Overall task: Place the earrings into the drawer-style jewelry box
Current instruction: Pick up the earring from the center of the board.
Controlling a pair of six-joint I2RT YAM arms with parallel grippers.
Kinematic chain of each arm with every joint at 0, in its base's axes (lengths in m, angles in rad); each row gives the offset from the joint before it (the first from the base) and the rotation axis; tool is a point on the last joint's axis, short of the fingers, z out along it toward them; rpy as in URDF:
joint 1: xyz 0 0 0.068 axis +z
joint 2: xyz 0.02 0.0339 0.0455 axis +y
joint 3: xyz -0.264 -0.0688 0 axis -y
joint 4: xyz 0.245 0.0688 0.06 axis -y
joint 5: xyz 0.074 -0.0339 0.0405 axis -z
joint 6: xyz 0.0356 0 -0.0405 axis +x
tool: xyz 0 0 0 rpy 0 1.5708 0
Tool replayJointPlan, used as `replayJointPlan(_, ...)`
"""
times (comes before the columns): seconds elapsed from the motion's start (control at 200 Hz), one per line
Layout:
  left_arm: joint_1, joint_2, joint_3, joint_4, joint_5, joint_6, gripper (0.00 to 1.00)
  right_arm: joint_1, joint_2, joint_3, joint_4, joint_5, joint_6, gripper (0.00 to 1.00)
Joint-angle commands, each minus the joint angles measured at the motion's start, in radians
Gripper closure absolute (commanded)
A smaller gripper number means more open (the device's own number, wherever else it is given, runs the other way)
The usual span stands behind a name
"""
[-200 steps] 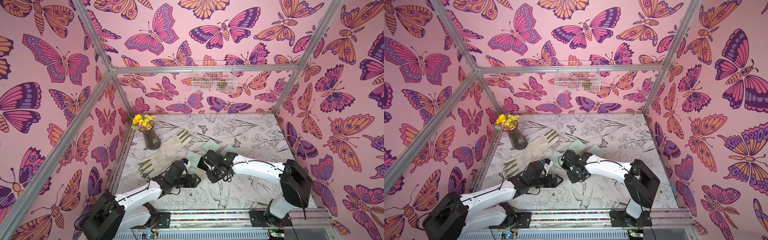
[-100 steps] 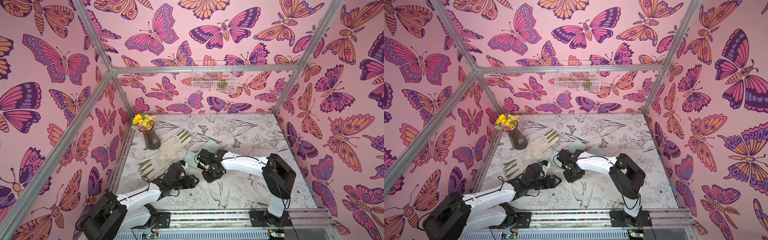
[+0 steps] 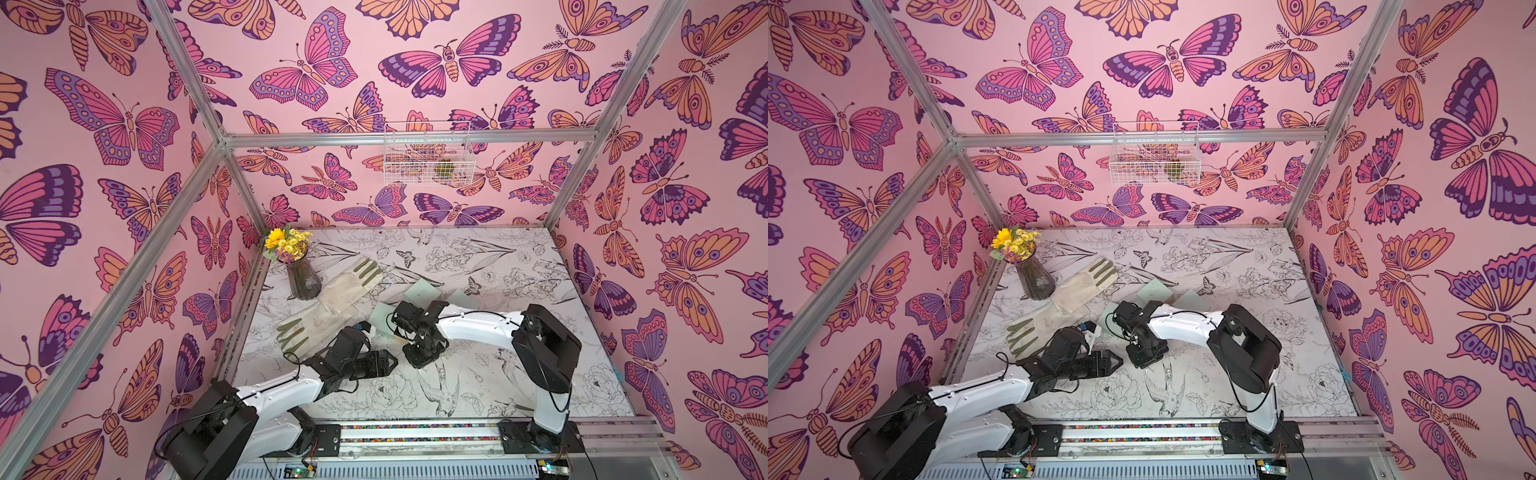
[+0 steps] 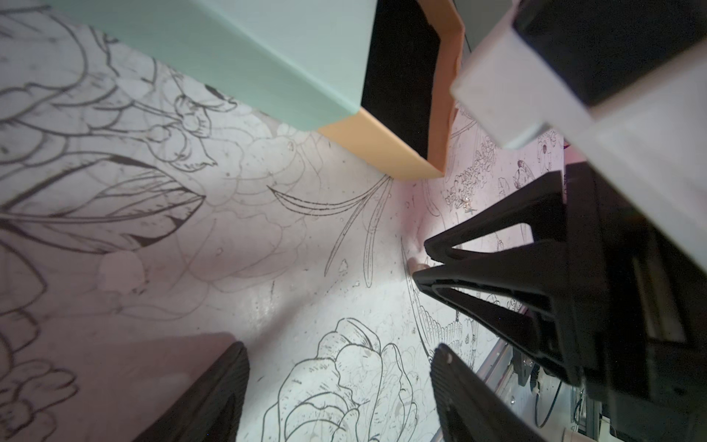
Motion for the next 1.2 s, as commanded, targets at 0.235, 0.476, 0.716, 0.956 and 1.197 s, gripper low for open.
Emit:
replayJointPlan(0.235, 0.009, 0.019, -0.015, 0.02, 0.015, 0.006, 0.23, -0.006, 0.029, 0.023, -0.021, -0.034, -0.014, 0.73)
replayJointPlan(0.476, 0.011, 0.015, -0.015, 0.02, 0.012, 0.006, 0.23, -0.006, 0.039, 0.025, -0.019, -0.05, -0.023, 0.76)
replayJointPlan(0.716, 0.012, 0.022, -0.012, 0.021, 0.014, 0.009, 0.24, -0.005, 0.044, 0.019, -0.023, -0.051, -0.028, 0.76)
replayJointPlan(0.956, 0.013, 0.021, -0.017, 0.022, 0.013, 0.005, 0.24, -0.003, 0.05, 0.009, -0.026, -0.039, -0.024, 0.76)
replayJointPlan(1.197, 0.014, 0.015, -0.022, 0.022, 0.016, 0.008, 0.24, 0.001, 0.053, 0.008, -0.01, -0.074, -0.024, 0.77)
